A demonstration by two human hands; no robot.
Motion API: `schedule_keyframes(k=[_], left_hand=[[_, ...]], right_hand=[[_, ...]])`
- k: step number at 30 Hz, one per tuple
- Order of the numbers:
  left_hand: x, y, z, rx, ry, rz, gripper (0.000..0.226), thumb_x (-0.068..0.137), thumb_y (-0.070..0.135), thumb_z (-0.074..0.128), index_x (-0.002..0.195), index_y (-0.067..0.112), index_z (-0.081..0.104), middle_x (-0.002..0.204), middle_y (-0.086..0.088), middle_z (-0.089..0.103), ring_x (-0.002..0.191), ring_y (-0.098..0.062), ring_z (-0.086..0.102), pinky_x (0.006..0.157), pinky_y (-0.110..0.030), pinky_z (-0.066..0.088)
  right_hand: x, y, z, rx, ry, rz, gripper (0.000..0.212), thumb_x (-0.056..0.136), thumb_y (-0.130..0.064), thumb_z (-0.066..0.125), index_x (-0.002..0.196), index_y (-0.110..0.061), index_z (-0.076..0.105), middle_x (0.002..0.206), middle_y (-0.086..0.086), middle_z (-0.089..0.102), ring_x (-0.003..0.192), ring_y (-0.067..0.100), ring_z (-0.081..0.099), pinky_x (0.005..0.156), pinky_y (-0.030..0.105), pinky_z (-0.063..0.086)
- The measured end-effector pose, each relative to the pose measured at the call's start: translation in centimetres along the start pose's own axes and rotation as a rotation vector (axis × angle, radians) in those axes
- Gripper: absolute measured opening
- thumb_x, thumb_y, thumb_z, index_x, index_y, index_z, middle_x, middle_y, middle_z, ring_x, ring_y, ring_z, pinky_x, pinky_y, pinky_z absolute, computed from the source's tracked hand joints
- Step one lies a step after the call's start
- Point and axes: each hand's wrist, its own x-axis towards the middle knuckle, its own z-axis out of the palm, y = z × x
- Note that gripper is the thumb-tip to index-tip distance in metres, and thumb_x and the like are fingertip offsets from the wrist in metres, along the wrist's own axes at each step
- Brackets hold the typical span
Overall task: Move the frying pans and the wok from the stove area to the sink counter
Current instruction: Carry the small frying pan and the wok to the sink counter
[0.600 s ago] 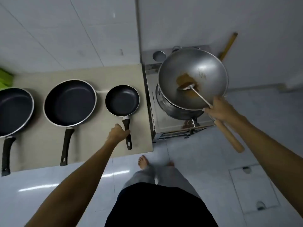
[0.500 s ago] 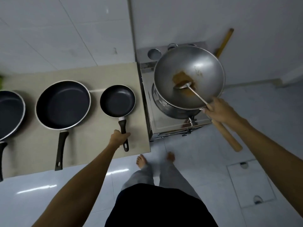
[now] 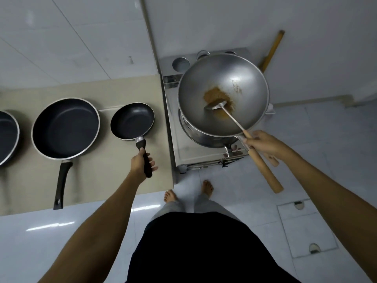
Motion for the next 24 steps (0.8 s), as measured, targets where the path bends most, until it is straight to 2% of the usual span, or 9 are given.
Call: schedule_keyframes(k=[2, 3, 7, 9, 13, 16, 19, 21, 24], left_hand=[[-0.2, 0.5, 0.4, -0.061, -0.03, -0.005, 0.034, 0.107, 0.037, 0.04, 0.081, 0.016, 0.045, 0.073, -0.002, 0.047, 0.038, -0.011, 0.041, 0.037, -0.016, 0.032], [-0.5, 0.7, 0.8, -0.076, -0.033, 0.015, 0.034, 0.107, 0.036, 0.04, 0.08, 0.016, 0.045, 0.073, 0.0, 0.047, 0.035, -0.009, 0.039, 0.035, -0.015, 0.029], [-1.8, -0.2, 2.6, -0.046, 0.05, 0.133, 0.036, 0.107, 0.037, 0.041, 0.078, 0.015, 0.047, 0.066, 0.002, 0.041, 0.034, -0.008, 0.033, 0.034, -0.018, 0.026], [-2.8, -1.3, 3.3, -0.03, 0.081, 0.188, 0.036, 0.106, 0.037, 0.041, 0.08, 0.015, 0.049, 0.063, 0.001, 0.042, 0.036, -0.009, 0.033, 0.034, -0.019, 0.027], [-4.7, -2.4, 4.5, -0.091, 0.038, 0.246, 0.034, 0.106, 0.038, 0.041, 0.091, 0.01, 0.055, 0.057, 0.004, 0.044, 0.037, -0.009, 0.032, 0.034, -0.02, 0.028], [-6.0, -2.6, 5.4, -0.089, 0.003, 0.271, 0.034, 0.107, 0.038, 0.041, 0.096, 0.009, 0.055, 0.055, 0.004, 0.044, 0.037, -0.009, 0.032, 0.033, -0.02, 0.028], [-7.2, -3.1, 6.1, -0.047, -0.033, 0.303, 0.033, 0.107, 0.037, 0.041, 0.095, 0.009, 0.054, 0.058, 0.002, 0.043, 0.038, -0.009, 0.031, 0.034, -0.02, 0.028], [-7.9, -3.3, 6.6, -0.019, -0.057, 0.319, 0.033, 0.107, 0.037, 0.041, 0.093, 0.01, 0.053, 0.059, 0.001, 0.043, 0.038, -0.01, 0.032, 0.034, -0.02, 0.028], [-8.8, -3.6, 7.4, -0.004, -0.087, 0.327, 0.033, 0.107, 0.038, 0.041, 0.091, 0.011, 0.052, 0.057, 0.003, 0.044, 0.038, -0.01, 0.03, 0.034, -0.019, 0.027]], right_hand=[[0.3, 1.1, -0.2, 0.14, -0.086, 0.001, 0.051, 0.091, -0.058, 0.065, 0.114, -0.013, 0.067, 0.11, 0.01, 0.074, 0.104, 0.031, 0.071, 0.091, 0.048, 0.058], [0.3, 1.6, -0.3, 0.204, -0.127, 0.015, 0.049, 0.091, -0.059, 0.065, 0.112, -0.014, 0.069, 0.11, 0.013, 0.074, 0.104, 0.031, 0.071, 0.092, 0.051, 0.058], [0.0, 4.0, -0.9, 0.387, -0.302, 0.126, 0.07, 0.08, -0.075, 0.065, 0.115, -0.015, 0.074, 0.122, 0.018, 0.072, 0.108, 0.032, 0.071, 0.096, 0.05, 0.056], [0.2, 5.4, -1.2, 0.595, -0.412, 0.17, 0.08, 0.079, -0.079, 0.063, 0.121, -0.012, 0.075, 0.128, 0.022, 0.07, 0.116, 0.04, 0.068, 0.099, 0.054, 0.053], [0.4, 8.4, -0.4, 1.058, -0.607, 0.255, 0.096, 0.086, -0.081, 0.047, 0.14, -0.002, 0.06, 0.139, 0.03, 0.06, 0.129, 0.05, 0.056, 0.098, 0.06, 0.051], [0.3, 9.4, 1.1, 1.165, -0.69, 0.223, 0.088, 0.091, -0.072, 0.049, 0.142, -0.001, 0.057, 0.122, 0.024, 0.067, 0.105, 0.042, 0.067, 0.092, 0.054, 0.053], [0.2, 9.0, 2.4, 1.225, -0.732, 0.22, 0.082, 0.091, -0.067, 0.056, 0.136, 0.002, 0.061, 0.098, 0.015, 0.065, 0.078, 0.029, 0.064, 0.072, 0.042, 0.056], [0.3, 8.5, 2.9, 1.262, -0.744, 0.22, 0.078, 0.09, -0.067, 0.057, 0.125, 0.001, 0.067, 0.089, 0.011, 0.063, 0.069, 0.023, 0.062, 0.061, 0.034, 0.054], [0.7, 8.4, 3.4, 1.303, -0.76, 0.221, 0.079, 0.089, -0.071, 0.054, 0.121, 0.0, 0.069, 0.087, 0.008, 0.061, 0.065, 0.02, 0.059, 0.056, 0.03, 0.052]])
